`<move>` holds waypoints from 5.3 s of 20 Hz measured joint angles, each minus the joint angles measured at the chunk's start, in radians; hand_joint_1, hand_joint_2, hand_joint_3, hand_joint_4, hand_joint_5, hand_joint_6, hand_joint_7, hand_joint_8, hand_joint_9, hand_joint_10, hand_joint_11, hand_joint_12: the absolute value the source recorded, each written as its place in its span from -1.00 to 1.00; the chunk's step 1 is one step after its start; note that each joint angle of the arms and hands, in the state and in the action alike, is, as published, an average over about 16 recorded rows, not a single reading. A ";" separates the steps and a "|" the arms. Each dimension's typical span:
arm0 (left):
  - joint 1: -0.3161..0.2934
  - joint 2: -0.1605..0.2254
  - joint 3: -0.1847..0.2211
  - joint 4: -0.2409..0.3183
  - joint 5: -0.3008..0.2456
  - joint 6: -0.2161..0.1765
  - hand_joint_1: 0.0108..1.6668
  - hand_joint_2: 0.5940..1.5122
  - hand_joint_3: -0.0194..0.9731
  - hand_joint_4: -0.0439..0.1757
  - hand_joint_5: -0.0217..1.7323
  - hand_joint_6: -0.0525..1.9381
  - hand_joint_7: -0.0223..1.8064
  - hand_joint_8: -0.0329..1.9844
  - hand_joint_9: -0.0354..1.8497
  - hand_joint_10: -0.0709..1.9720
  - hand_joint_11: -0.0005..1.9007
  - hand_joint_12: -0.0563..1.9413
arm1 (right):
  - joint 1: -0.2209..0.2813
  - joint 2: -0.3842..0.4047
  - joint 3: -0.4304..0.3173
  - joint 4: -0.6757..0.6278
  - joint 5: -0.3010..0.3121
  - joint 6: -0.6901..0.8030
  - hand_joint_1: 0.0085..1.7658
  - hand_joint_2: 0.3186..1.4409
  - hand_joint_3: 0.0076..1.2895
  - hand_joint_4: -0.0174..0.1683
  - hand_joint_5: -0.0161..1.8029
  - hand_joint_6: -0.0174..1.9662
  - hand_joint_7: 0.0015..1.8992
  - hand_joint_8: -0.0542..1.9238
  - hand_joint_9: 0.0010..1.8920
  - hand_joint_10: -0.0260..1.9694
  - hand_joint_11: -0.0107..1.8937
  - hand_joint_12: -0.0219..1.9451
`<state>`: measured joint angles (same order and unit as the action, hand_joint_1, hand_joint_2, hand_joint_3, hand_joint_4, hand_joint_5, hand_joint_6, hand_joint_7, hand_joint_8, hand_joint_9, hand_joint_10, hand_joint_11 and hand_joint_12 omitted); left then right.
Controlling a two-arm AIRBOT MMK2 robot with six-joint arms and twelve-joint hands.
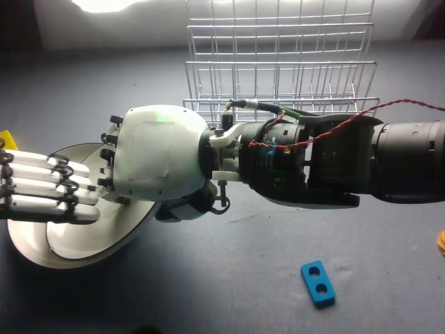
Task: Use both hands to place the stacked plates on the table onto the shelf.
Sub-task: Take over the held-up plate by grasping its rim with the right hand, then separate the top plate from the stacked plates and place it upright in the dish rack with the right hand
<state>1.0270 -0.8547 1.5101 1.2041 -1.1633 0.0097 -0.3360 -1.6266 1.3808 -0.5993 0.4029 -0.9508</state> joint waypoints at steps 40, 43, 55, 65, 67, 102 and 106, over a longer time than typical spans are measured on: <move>-0.040 0.284 -0.151 -0.006 0.014 -0.041 -1.00 0.05 -0.92 -0.60 -0.95 -0.94 -0.96 -0.95 -0.95 -0.92 -0.99 -0.94 | 0.353 0.245 -0.095 0.028 -0.037 0.713 0.50 0.14 -0.98 -0.85 0.05 -0.02 0.16 -0.11 0.14 -0.10 0.00 -0.04; -0.040 0.284 -0.152 -0.003 0.014 -0.041 -1.00 0.05 -0.92 -0.60 -0.95 -0.94 -0.96 -0.95 -0.95 -0.92 -0.99 -0.94 | 0.359 0.249 -0.092 0.194 -0.094 0.604 0.50 0.14 -0.98 -0.85 0.05 -0.01 0.16 -0.12 0.14 -0.10 -0.01 -0.03; -0.048 0.284 -0.157 0.005 0.013 -0.041 -1.00 0.05 -0.92 -0.59 -0.95 -0.94 -0.96 -0.95 -0.95 -0.92 -0.99 -0.94 | 0.371 0.276 -0.092 0.576 -0.244 0.385 0.52 0.14 -0.98 -0.84 0.06 -0.01 0.17 -0.16 0.15 -0.13 0.00 -0.07; -0.051 0.284 -0.162 0.007 0.012 -0.041 -1.00 0.07 -0.92 -0.59 -0.95 -0.94 -0.96 -0.95 -0.95 -0.92 -0.98 -0.94 | 0.374 0.300 -0.092 0.790 -0.239 0.298 0.52 0.13 -0.98 -0.85 0.05 -0.02 0.16 -0.15 0.13 -0.12 -0.01 -0.05; -0.051 0.284 -0.163 0.008 0.013 -0.041 -1.00 0.07 -0.92 -0.59 -0.95 -0.94 -0.96 -0.95 -0.95 -0.92 -0.98 -0.94 | 0.374 0.305 -0.092 0.838 -0.231 0.278 0.53 0.13 -0.98 -0.85 0.05 -0.02 0.16 -0.14 0.12 -0.11 -0.02 -0.05; -0.059 0.284 -0.175 0.022 0.018 -0.041 -1.00 0.07 -0.92 -0.60 -0.95 -0.94 -0.96 -0.95 -0.94 -0.92 -0.99 -0.94 | 0.292 0.432 -0.071 1.093 -0.210 0.164 0.54 0.14 -0.98 -0.90 0.07 -0.08 0.16 -0.17 0.14 -0.08 -0.05 0.01; -0.062 0.284 -0.176 0.024 0.019 -0.041 -1.00 0.07 -0.92 -0.60 -0.95 -0.94 -0.96 -0.95 -0.94 -0.92 -0.99 -0.94 | 0.280 0.425 -0.051 1.105 -0.214 0.172 0.54 0.13 -0.98 -0.90 0.07 -0.09 0.16 -0.19 0.14 -0.09 -0.04 0.01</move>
<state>0.9654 -0.5709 1.3340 1.2278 -1.1448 -0.0317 -0.0562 -1.2016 1.3300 0.5061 0.1887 -0.7789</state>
